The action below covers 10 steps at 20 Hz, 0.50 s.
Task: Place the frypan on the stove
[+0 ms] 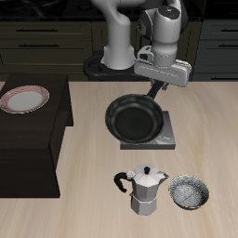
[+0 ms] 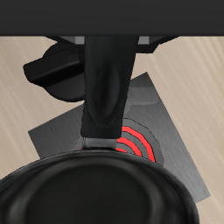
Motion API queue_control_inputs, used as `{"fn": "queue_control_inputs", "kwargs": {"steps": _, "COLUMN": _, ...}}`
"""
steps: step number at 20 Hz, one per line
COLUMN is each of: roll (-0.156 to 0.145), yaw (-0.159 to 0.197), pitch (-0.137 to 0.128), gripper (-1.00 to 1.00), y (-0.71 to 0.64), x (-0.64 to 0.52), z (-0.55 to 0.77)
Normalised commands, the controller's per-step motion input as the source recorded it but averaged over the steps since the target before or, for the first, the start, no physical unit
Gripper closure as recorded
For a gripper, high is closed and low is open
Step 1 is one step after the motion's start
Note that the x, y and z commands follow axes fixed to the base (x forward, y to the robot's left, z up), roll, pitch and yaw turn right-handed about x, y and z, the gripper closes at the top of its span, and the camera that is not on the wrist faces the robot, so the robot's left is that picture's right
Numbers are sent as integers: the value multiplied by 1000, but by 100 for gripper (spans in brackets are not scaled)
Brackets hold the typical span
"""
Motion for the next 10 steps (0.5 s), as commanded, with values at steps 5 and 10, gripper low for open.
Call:
{"fn": "queue_control_inputs", "kwargs": {"steps": 5, "roll": 21, "yaw": 19, "pitch": 17, "gripper": 100, "y": 10, "x": -160, "z": -199}}
{"fn": "queue_control_inputs", "kwargs": {"steps": 10, "roll": 5, "yaw": -8, "pitch": 15, "gripper": 100, "y": -30, "x": -94, "z": -145}}
